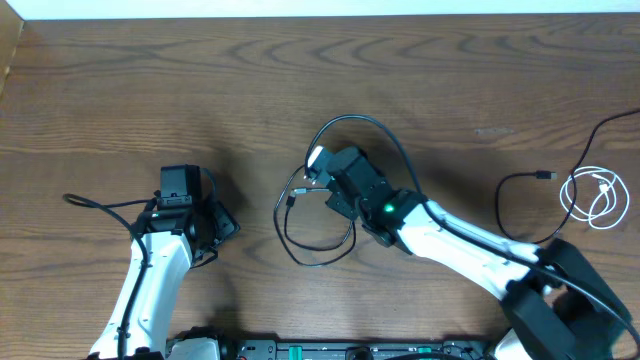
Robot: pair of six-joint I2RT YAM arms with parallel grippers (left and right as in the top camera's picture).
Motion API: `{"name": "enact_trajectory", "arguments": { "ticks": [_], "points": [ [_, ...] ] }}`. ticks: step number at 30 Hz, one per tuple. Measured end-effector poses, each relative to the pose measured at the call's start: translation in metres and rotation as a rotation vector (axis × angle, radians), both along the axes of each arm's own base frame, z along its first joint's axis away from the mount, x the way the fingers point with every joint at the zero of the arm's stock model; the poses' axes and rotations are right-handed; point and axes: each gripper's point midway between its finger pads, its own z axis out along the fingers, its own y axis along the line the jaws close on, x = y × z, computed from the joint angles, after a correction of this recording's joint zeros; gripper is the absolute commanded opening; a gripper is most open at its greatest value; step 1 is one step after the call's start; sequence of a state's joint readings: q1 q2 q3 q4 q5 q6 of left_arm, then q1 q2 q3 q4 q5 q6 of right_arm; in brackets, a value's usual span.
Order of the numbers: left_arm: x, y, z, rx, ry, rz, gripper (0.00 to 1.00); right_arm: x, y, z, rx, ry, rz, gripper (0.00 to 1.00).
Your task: Untangle cables
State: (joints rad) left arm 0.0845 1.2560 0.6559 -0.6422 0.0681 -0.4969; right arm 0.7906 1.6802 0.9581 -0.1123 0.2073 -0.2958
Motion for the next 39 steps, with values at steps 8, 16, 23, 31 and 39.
{"name": "enact_trajectory", "arguments": {
  "ticks": [8, 16, 23, 31, 39],
  "points": [
    [0.000, 0.000, 0.000, 0.000, 0.000, 0.000, 0.65, 0.010, -0.031, 0.013, -0.069, -0.065, -0.155, 0.01],
    [0.000, 0.000, 0.000, 0.000, 0.000, 0.000, 0.65, 0.027, -0.098, 0.023, -0.259, -0.180, -0.423, 0.01],
    [0.000, 0.000, 0.000, 0.000, 0.000, 0.000, 0.65, 0.035, -0.154, 0.034, -0.355, -0.242, -0.637, 0.01],
    [0.001, 0.000, 0.000, 0.000, -0.003, 0.000, 0.65, 0.041, -0.152, 0.024, -0.210, -0.164, -0.670, 0.01],
    [0.001, 0.000, 0.000, 0.000, -0.003, 0.000, 0.65, 0.032, -0.094, -0.001, 0.144, 0.124, -0.531, 0.01]
  ]
}}
